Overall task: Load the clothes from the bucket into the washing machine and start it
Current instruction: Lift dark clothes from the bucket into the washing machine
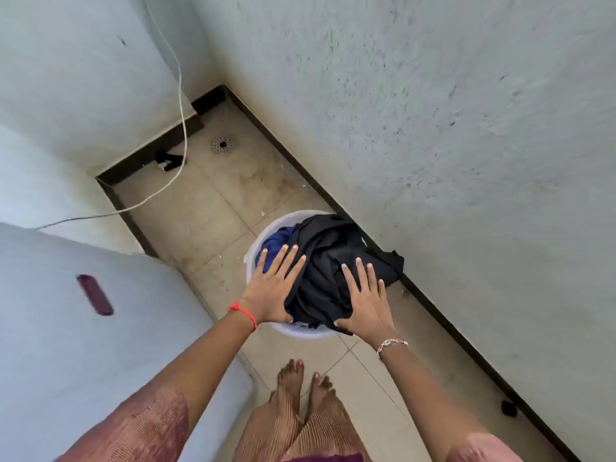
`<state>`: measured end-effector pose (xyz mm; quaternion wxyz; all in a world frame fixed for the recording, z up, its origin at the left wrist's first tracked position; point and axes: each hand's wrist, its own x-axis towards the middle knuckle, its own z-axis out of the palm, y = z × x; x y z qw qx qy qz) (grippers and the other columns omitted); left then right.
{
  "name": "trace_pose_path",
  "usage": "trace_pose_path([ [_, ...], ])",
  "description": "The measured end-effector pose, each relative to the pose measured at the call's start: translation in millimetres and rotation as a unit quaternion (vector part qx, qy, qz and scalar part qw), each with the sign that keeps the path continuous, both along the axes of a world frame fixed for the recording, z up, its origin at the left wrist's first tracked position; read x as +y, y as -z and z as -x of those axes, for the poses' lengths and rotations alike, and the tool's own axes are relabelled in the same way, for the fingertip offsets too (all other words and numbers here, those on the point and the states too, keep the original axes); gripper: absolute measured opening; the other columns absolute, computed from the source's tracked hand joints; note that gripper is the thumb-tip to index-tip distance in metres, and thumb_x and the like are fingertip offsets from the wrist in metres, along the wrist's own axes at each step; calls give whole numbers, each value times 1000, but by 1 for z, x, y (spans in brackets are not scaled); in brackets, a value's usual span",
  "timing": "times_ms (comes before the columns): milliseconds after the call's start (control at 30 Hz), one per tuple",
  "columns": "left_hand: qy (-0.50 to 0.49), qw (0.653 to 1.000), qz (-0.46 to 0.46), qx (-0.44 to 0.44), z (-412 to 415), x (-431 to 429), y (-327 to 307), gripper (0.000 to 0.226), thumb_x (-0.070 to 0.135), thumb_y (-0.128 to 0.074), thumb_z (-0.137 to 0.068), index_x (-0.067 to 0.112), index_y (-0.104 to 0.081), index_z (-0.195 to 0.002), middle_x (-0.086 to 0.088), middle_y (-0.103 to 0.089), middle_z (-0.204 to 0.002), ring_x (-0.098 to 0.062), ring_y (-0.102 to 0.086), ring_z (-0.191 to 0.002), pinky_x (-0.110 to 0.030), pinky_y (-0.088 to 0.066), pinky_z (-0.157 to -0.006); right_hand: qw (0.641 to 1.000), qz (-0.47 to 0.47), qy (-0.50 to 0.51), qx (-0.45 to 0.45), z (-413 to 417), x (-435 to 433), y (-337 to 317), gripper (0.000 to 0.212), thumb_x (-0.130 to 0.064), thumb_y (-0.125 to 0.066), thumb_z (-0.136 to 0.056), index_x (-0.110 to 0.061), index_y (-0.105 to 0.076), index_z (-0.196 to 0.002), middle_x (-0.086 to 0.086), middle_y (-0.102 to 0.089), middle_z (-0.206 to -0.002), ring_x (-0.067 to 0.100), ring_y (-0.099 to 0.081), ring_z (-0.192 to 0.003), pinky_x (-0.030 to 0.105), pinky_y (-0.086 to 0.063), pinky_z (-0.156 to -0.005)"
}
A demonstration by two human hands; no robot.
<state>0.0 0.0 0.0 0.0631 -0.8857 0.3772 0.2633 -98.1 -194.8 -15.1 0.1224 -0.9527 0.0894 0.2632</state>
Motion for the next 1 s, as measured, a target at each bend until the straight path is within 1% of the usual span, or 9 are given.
trace_pose_path([
  [133, -14, 1000, 3, -21, -13, -19, 79, 119, 72, -58, -67, 27, 24, -140, -10, 25, -153, -35, 31, -135, -59, 25, -103, 1000, 3, 22, 9, -27, -2, 72, 134, -55, -78, -60, -28, 24, -143, 8, 27, -154, 32, 19, -142, 58, 0, -113],
  [233, -27, 999, -3, -17, -13, -29, 136, 125, 69, -66, -61, 33, 26, -139, -7, 35, -146, -38, 24, -139, -62, 15, -107, 999, -5, 37, 8, -35, -1, 123, 141, -57, -80, -54, -31, 30, -139, 8, 28, -153, 34, 18, -142, 67, -6, -108],
  [300, -51, 999, 12, -13, -15, -33, 161, 114, 69, -58, -71, 35, 30, -136, -11, 31, -150, -41, 20, -140, -59, 6, -112, 998, -20, 59, 11, -44, -1, 146, 136, -55, -79, -58, -34, 28, -140, 6, 27, -153, 35, 15, -143, 69, -12, -106],
  [433, -35, 999, 5, -8, -11, -40, 193, 96, 25, -54, -91, 29, 31, -135, -19, 22, -153, -45, 9, -142, -50, -15, -115, 996, -63, 63, -2, -48, 1, 173, 101, -25, -69, -81, -35, 8, -146, 4, 18, -157, 34, 2, -145, 62, -29, -106],
  [500, -15, 1000, 3, -4, -6, -42, 199, 88, 1, -45, -90, 21, 22, -142, -20, 20, -154, -44, 4, -142, -44, -33, -108, 992, -98, 75, -32, -45, 1, 177, 83, 2, -55, -84, -29, -11, -148, 7, 6, -158, 35, -24, -139, 47, -44, -96],
  [600, 0, 1000, 1, 15, 0, -46, 186, 85, -16, -35, -84, 14, 13, -147, -18, 20, -154, -39, -1, -144, -34, -49, -87, 982, -132, 127, -48, -42, 4, 164, 74, 15, -41, -80, -22, -31, -144, 10, -14, -157, 39, -55, -109, 39, -44, -82],
  [733, 5, 1000, 9, 15, 5, -43, 138, 83, -18, -33, -84, 12, 12, -147, -16, 20, -154, -35, -2, -145, -31, -49, -86, 977, -141, 149, -55, -39, 7, 117, 70, 17, -38, -79, -16, -38, -140, 11, -21, -155, 37, -56, -107, 40, -45, -84],
  [867, 8, 1000, 16, 1, 12, -41, 70, 84, -21, -30, -84, 14, 13, -147, -14, 19, -155, -34, -1, -145, -26, -43, -69, 975, -150, 154, -57, -29, 9, 46, 72, 19, -38, -78, -16, -37, -141, 9, -19, -156, 35, -58, -101, 38, -47, -80],
  [1000, 0, 999, 40, 2, 17, -33, -15, 85, -21, -31, -85, 17, 12, -147, -10, 18, -156, -33, -1, -145, -28, -50, -73, 972, -164, 154, -71, -21, 14, -45, 72, 19, -38, -80, -17, -35, -142, 9, -19, -156, 34, -58, -102, 38, -50, -82],
])
